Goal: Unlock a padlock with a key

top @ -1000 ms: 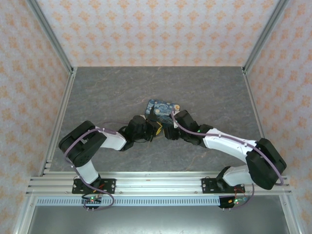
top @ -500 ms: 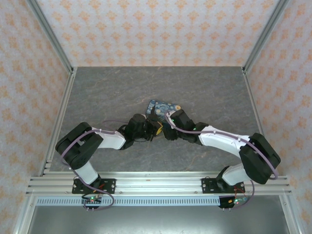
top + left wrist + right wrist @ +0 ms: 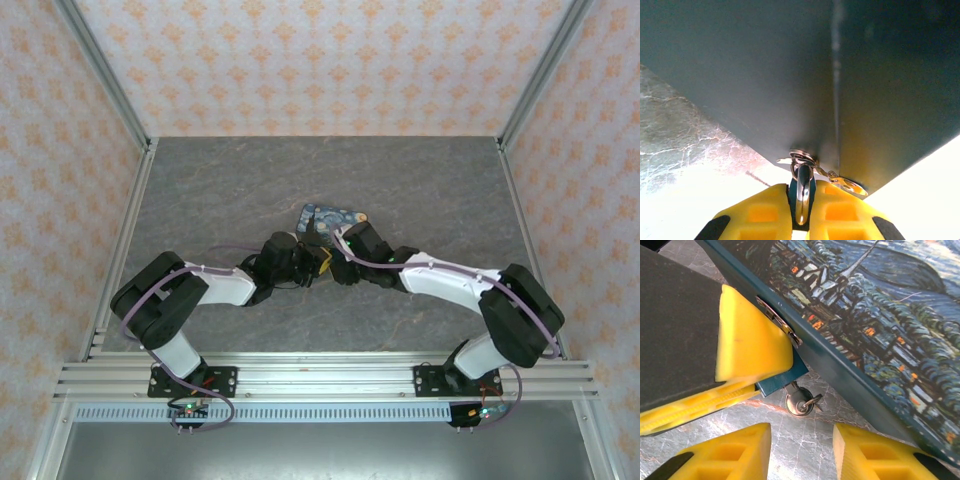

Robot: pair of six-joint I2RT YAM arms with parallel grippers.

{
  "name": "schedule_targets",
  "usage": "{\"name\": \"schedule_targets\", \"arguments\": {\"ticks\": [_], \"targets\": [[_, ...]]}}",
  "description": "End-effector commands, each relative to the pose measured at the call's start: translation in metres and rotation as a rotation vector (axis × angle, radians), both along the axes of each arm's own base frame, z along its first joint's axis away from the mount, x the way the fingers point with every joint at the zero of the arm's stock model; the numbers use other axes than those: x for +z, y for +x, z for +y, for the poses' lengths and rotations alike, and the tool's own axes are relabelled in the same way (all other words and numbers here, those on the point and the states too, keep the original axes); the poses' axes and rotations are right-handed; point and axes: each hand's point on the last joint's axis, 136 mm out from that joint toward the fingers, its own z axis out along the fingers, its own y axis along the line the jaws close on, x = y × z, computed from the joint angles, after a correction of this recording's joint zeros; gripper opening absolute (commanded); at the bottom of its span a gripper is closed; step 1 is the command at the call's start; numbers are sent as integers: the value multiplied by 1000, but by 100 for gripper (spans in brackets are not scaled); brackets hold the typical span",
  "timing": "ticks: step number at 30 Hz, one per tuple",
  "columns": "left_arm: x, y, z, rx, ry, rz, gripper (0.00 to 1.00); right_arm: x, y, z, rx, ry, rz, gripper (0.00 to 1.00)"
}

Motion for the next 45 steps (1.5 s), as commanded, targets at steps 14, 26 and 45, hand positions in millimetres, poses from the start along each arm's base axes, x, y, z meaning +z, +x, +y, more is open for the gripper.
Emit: {"name": "schedule_targets", "arguments": {"ticks": [14,26,45], "targets": [[29,-2,-12,-57,-54,-56,0,15,28,11,-38,-4,-94,26],[24,-4,-11,-61,-47,-45,0,27,39,23,-52,28,-109,15],[1,-4,-5,-42,-1,-23,0,33,11,11,-91,178,-19,55]]}}
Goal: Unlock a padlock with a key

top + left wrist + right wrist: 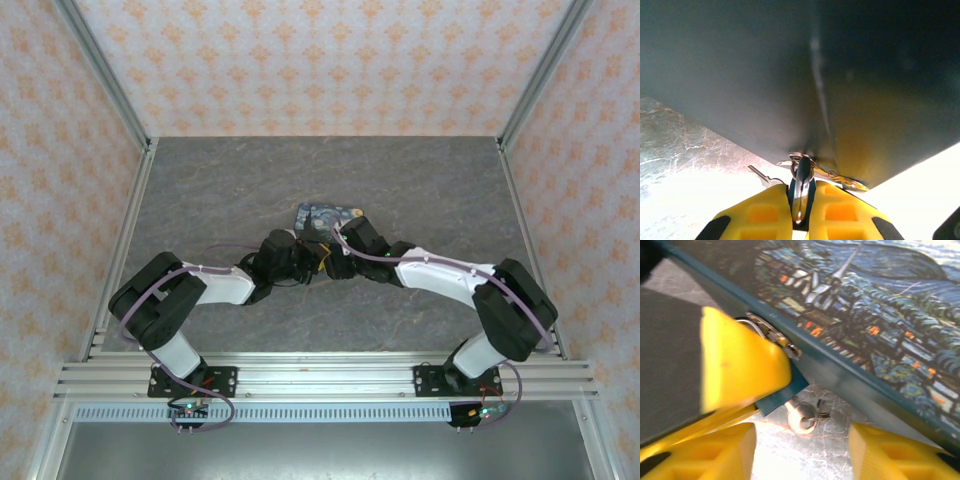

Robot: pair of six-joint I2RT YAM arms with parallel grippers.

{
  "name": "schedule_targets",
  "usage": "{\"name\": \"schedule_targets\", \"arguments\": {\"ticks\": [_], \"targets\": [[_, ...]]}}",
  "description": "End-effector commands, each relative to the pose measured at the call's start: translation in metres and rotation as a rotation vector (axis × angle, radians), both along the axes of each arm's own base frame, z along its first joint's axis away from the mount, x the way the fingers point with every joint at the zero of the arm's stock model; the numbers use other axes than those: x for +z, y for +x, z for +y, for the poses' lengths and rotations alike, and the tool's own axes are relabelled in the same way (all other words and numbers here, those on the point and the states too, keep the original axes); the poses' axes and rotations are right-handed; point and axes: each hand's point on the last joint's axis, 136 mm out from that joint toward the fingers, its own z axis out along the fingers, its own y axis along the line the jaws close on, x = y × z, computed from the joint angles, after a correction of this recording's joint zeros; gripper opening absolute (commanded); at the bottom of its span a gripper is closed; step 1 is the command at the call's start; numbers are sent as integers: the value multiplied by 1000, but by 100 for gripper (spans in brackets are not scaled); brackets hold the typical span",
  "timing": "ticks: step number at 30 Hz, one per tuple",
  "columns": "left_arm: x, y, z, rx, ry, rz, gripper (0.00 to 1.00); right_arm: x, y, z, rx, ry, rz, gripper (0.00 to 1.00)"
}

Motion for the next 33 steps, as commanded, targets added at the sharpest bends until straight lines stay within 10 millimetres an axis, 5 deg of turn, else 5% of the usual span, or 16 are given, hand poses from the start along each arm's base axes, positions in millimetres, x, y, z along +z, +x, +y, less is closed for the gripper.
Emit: {"name": "schedule_targets", "arguments": {"ticks": [1,9,14,26,33], "targets": [[-7,-10,-8,-62,14,-6,0,26,0,0,-39,122,-56,58],[-33,-16,-1,-81,91,17,0,29,-21,-21,-162,308,-1,70],[-42,-19,1,-102,136,17,3,31,-24,-17,-233,437,61,72],[-34,-32,19,-112,211,-7,66,21,-7,-2,-335,602,111,76],[-14,-41,44,-82,298,-44,85,16,8,-7,-401,593,86,76]]}}
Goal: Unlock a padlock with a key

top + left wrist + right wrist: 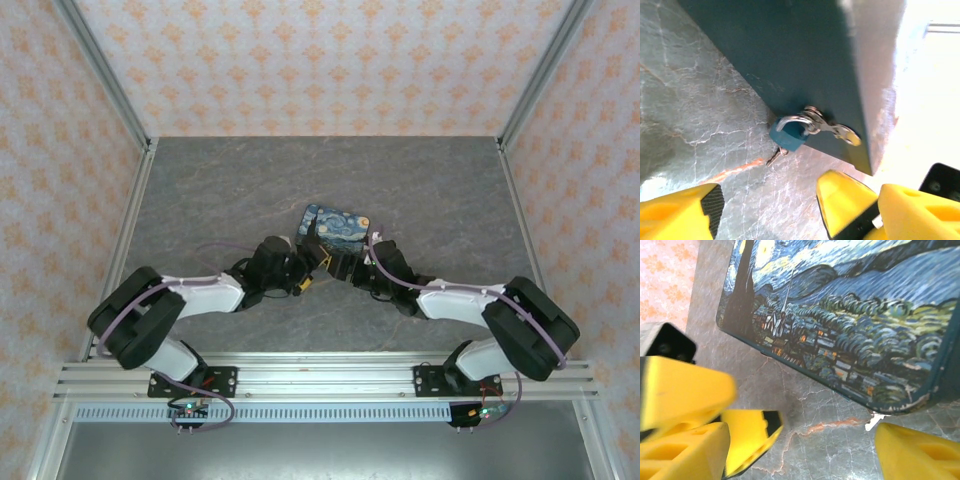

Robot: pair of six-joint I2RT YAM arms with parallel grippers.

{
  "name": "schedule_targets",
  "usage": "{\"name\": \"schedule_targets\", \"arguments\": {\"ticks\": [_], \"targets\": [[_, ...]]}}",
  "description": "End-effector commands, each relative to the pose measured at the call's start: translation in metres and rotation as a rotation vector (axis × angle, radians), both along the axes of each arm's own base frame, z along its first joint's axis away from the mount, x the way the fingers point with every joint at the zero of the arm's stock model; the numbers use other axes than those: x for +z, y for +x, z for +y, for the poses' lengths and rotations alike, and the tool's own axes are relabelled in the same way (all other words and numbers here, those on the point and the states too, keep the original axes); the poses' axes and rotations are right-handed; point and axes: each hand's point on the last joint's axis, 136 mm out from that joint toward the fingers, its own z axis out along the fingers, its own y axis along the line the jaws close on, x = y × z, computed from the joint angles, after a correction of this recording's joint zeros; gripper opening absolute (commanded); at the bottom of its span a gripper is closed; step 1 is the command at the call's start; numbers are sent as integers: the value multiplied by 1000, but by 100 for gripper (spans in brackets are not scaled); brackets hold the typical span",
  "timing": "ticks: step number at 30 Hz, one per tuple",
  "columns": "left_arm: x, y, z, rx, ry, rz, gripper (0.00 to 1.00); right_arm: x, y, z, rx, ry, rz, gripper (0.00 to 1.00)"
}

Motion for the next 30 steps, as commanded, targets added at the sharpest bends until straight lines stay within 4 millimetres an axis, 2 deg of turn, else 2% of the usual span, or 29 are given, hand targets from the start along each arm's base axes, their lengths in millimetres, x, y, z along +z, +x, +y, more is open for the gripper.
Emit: {"name": "schedule_targets", "arguments": {"ticks": [1,7,9,14,18,21,23,30], "targets": [[-2,-10,23,19,120,-11,87,16,22,-1,-72,41,-56,76],[21,-14,51,40,244,-60,100,25,48,-4,-106,70,-67,76],[26,-13,54,36,262,-71,100,29,62,-4,-117,74,-69,76],[23,-13,55,31,275,-65,100,40,105,-4,-147,104,-71,75],[17,-14,55,24,290,-53,100,51,127,0,-131,140,-66,74],[16,-13,56,22,303,-60,100,56,120,0,-110,153,-63,74],[18,-11,59,25,315,-72,100,52,112,-4,-113,158,-52,73],[32,3,60,5,377,-111,100,17,83,-24,-133,106,-2,71]]}}
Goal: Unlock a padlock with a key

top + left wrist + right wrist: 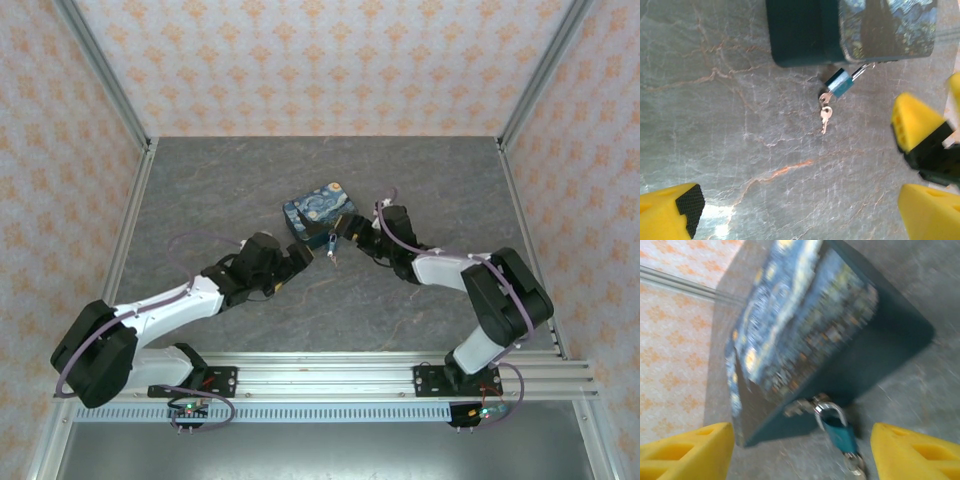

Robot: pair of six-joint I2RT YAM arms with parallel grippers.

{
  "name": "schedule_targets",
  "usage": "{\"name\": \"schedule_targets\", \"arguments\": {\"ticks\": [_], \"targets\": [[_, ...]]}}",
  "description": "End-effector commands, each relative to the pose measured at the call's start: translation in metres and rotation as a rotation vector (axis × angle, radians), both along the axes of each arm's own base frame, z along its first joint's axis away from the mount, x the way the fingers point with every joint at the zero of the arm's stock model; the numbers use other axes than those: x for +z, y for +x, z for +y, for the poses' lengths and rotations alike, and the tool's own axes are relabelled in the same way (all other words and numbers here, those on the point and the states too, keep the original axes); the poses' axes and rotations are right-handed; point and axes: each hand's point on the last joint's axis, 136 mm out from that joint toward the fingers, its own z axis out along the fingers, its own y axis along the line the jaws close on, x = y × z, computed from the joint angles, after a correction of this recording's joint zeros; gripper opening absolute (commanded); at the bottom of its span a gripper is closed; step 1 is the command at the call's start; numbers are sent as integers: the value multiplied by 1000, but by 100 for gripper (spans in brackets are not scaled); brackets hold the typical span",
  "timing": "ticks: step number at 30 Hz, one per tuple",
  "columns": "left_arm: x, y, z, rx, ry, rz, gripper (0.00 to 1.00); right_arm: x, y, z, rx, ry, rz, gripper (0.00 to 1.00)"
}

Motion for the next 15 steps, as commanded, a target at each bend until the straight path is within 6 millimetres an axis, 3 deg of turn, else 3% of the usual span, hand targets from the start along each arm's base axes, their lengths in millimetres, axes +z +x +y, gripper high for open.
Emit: {"name": "schedule_targets", "arguments": {"ticks": [1,3,5,7,15], "targets": [[11,17,8,0,79,-38,100,-1,-8,-3,1,5,-18,70],[14,24,8,-4,92,-41,100,-8,-11,-4,6,2,-12,66],[14,33,9,-10,107,-34,100,-14,-14,-3,28,-1,-20,52],[14,43,11,-15,119,-25,100,-18,-15,-1,46,-9,-31,45],[6,74,14,-48,186,17,100,-26,-10,16,132,7,-84,38]]}}
